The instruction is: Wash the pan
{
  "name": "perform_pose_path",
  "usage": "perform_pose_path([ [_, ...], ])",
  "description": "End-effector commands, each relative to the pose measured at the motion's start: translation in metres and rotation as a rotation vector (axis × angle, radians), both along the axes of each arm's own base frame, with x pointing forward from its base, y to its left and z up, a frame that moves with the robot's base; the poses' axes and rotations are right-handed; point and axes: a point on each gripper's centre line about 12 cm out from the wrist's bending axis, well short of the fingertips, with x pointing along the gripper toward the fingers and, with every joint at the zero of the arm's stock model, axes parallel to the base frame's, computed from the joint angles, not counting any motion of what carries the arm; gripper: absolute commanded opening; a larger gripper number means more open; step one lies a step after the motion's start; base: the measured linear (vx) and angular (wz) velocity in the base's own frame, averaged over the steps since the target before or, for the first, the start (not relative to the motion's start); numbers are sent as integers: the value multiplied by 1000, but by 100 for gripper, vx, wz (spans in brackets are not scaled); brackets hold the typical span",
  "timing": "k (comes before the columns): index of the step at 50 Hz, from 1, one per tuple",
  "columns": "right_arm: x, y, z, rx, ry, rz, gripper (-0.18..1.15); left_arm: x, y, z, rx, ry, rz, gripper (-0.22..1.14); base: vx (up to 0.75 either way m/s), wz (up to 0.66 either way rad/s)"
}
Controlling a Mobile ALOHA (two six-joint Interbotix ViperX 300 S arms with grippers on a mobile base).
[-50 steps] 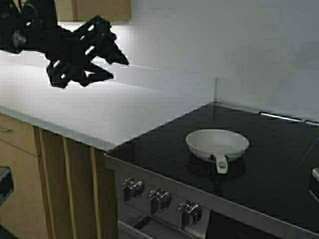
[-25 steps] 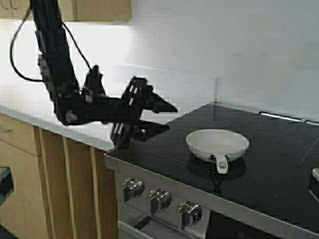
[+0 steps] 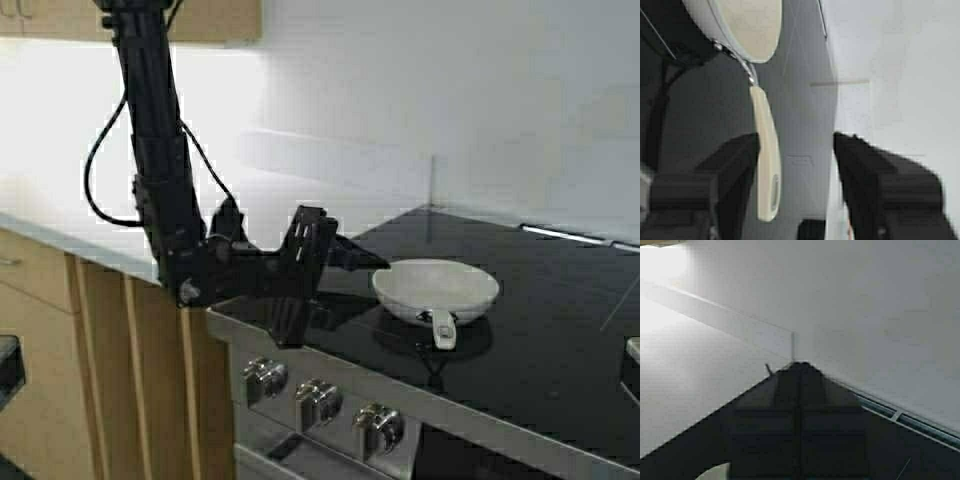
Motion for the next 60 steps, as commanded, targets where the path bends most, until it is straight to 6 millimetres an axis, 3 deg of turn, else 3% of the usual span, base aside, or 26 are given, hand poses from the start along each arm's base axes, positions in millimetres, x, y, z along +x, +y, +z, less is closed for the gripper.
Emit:
perform_pose_path([
  [1,2,0,7,0,-17,1,5,4,-21,5,-29,-24,-32,85,0,0],
  [11,2,0,7,3,-17,1,5,6,-44,-8,-39,11,-62,85,0,0],
  [24,2,0,7,3,-18,1,5,8,-57,-21,-24,37,-75,85,0,0],
  [60,2,0,8,3,-20,1,5,24,-82,-24,-1,60,-76,85,0,0],
])
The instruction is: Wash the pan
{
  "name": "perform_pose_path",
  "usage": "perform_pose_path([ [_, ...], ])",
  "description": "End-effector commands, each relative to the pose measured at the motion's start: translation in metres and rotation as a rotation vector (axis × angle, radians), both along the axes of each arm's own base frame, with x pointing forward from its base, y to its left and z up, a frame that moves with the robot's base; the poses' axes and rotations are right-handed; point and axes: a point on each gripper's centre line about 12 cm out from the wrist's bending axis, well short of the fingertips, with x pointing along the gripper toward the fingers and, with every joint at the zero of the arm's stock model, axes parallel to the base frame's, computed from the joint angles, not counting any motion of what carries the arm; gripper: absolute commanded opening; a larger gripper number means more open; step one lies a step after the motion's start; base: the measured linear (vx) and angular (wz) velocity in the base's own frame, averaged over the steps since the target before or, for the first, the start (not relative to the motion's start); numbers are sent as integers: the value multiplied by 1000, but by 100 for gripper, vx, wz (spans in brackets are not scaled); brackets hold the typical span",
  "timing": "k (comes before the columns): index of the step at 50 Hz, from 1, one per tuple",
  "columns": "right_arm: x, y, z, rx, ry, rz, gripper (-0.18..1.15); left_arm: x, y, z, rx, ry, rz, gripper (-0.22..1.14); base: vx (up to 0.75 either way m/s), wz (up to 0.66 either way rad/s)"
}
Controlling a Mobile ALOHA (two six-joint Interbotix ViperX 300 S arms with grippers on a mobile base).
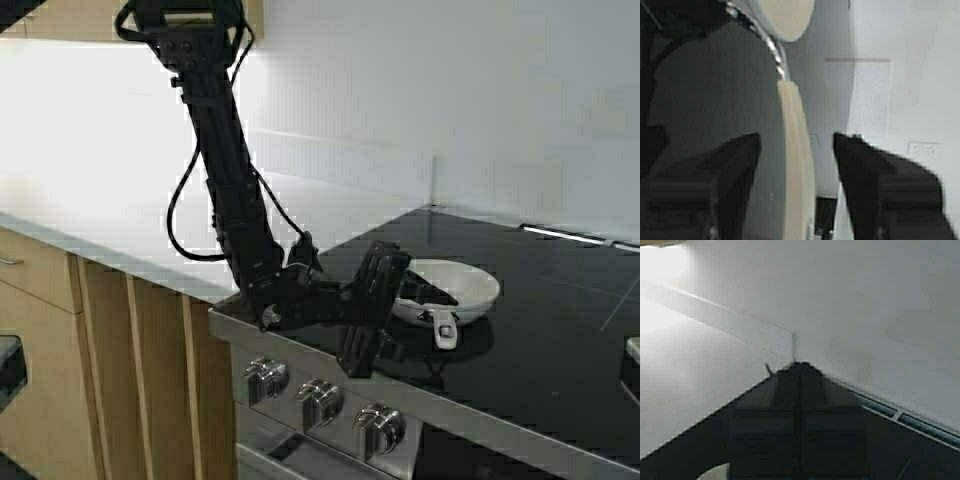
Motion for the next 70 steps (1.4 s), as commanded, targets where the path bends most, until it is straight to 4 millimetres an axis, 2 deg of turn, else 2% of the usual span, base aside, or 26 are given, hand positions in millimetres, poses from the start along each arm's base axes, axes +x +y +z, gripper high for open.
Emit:
perform_pose_path([
  [1,2,0,8,2,-20,0,5,7,-14,16,-30,-33,-11,85,0,0],
  [13,2,0,8,2,-20,0,5,12,-25,15,-48,-13,-10,85,0,0],
  [34,2,0,8,2,-21,0,5,14,-33,8,-65,24,-7,84,0,0],
  [52,2,0,7,2,-18,2,5,17,-44,10,-109,26,-16,82,0,1],
  [55,2,0,7,2,-18,0,5,18,-45,11,-115,28,-15,76,-1,3],
  [58,2,0,7,2,-17,0,5,17,-46,12,-120,36,-16,58,-1,3],
  [65,2,0,7,2,-18,0,5,12,-49,16,-134,38,-27,-12,0,1],
  [67,2,0,7,2,-17,0,5,11,-51,18,-137,34,-32,-16,0,0],
  [70,2,0,7,2,-17,0,5,9,-52,21,-143,30,-37,-5,0,0],
])
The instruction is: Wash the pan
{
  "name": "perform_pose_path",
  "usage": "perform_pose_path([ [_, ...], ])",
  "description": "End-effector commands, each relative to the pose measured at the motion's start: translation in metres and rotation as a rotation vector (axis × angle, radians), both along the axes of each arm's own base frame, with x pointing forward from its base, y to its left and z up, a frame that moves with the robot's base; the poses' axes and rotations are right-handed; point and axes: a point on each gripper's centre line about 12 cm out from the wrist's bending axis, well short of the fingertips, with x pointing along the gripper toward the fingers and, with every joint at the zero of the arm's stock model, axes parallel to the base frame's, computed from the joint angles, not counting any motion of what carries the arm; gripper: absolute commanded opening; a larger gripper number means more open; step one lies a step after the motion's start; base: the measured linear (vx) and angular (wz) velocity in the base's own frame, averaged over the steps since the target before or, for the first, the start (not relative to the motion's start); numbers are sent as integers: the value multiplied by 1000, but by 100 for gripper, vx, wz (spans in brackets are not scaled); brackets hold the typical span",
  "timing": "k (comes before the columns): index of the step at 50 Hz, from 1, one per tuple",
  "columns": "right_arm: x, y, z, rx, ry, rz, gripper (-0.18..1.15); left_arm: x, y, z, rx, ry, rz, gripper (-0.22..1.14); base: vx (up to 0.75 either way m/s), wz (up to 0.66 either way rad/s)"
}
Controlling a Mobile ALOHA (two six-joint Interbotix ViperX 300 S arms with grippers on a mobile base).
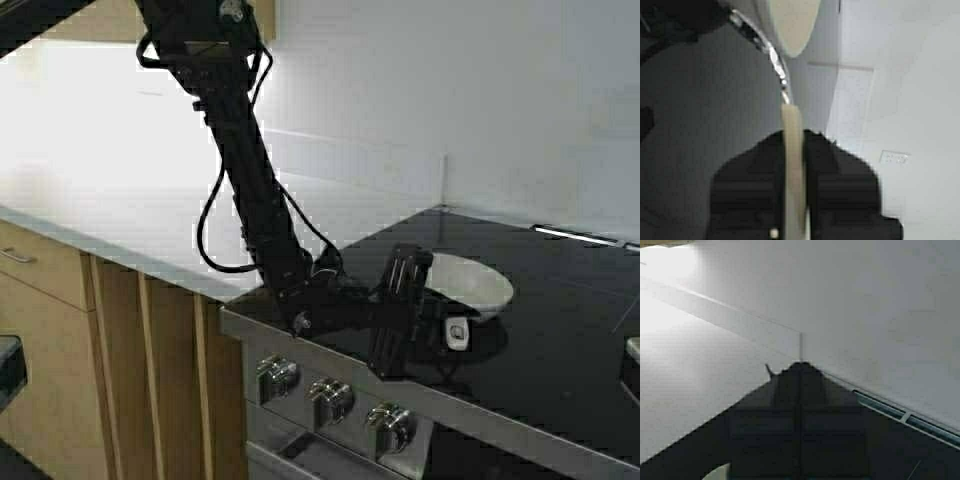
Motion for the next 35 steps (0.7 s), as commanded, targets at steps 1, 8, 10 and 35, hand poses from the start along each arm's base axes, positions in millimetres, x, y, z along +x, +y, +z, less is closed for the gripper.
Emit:
perform_pose_path([
  [1,2,0,7,0,-18,1,5,-2,-19,28,-58,-53,-30,0,0,0],
  [8,2,0,7,0,-18,1,5,-7,-14,43,-69,-70,-33,4,0,0],
  [10,2,0,7,0,-18,1,5,-9,-12,48,-64,-76,-31,2,0,0],
  [35,2,0,6,2,-15,1,5,-40,29,105,-36,-161,9,2,0,3],
])
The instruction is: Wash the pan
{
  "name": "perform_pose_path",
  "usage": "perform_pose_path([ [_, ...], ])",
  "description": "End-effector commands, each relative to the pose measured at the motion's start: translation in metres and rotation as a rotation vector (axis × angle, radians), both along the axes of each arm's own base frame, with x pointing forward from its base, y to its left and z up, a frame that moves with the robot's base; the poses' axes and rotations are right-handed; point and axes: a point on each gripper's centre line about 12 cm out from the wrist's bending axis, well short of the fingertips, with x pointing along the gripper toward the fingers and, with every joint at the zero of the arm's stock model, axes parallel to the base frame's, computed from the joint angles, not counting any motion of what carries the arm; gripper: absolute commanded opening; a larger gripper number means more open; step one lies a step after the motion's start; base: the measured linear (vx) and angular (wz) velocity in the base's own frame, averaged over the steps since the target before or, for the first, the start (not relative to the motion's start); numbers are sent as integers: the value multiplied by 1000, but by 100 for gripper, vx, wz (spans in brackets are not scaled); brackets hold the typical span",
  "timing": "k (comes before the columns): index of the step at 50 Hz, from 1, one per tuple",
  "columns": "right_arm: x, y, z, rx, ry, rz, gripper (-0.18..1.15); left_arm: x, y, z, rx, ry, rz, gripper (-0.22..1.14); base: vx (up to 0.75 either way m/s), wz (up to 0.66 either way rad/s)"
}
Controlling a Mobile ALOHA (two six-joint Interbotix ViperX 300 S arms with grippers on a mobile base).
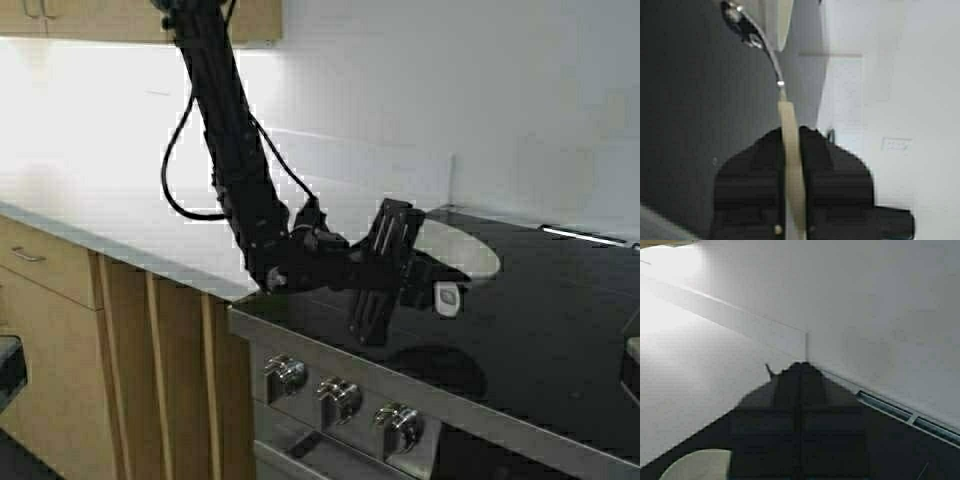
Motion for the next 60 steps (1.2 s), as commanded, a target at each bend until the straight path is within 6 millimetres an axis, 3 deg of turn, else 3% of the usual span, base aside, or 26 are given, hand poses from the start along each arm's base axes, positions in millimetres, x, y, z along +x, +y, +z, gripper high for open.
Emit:
perform_pose_path([
  [1,2,0,6,0,-14,1,5,0,3,40,-70,-73,7,2,-2,13],
  [28,1,0,3,0,-8,1,5,-23,29,59,-119,-86,29,2,-1,28],
  [47,2,0,5,-1,-14,1,5,-42,50,53,-120,-74,30,2,6,47],
  [60,4,0,3,-3,0,1,5,-36,70,45,-133,-78,72,2,11,46],
])
